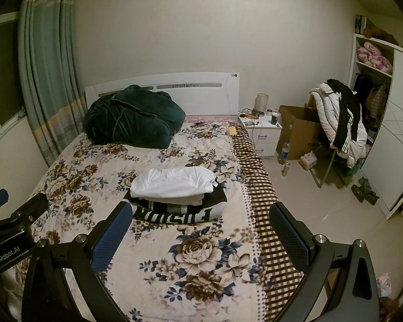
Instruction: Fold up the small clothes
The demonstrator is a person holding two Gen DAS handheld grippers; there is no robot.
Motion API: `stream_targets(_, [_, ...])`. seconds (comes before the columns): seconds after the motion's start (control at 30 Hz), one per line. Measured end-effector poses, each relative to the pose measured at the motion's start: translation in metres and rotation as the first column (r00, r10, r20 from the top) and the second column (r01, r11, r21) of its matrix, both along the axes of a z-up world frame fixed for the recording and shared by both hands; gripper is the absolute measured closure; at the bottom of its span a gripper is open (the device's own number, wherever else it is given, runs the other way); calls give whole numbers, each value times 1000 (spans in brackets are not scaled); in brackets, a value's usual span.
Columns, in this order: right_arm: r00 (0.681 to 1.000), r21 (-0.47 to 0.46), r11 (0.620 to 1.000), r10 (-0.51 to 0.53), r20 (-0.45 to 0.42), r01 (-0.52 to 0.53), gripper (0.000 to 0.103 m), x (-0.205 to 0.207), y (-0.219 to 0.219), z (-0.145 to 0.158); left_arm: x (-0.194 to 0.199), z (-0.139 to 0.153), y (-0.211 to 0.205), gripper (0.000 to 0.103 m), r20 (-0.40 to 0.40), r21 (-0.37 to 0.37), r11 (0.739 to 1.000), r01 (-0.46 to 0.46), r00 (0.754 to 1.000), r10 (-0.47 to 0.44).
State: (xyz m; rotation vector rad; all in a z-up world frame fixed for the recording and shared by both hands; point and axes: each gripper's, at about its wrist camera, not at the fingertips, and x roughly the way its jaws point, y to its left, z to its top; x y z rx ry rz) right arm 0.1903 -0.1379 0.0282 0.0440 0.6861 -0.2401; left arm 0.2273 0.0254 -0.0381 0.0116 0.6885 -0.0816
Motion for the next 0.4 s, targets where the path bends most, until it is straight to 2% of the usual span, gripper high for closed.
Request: stream_targets(0.4, [1000, -2, 1000, -3, 1, 3, 0, -1, 2, 0, 0, 0, 2, 1, -1, -1, 1000, 6, 1000, -6])
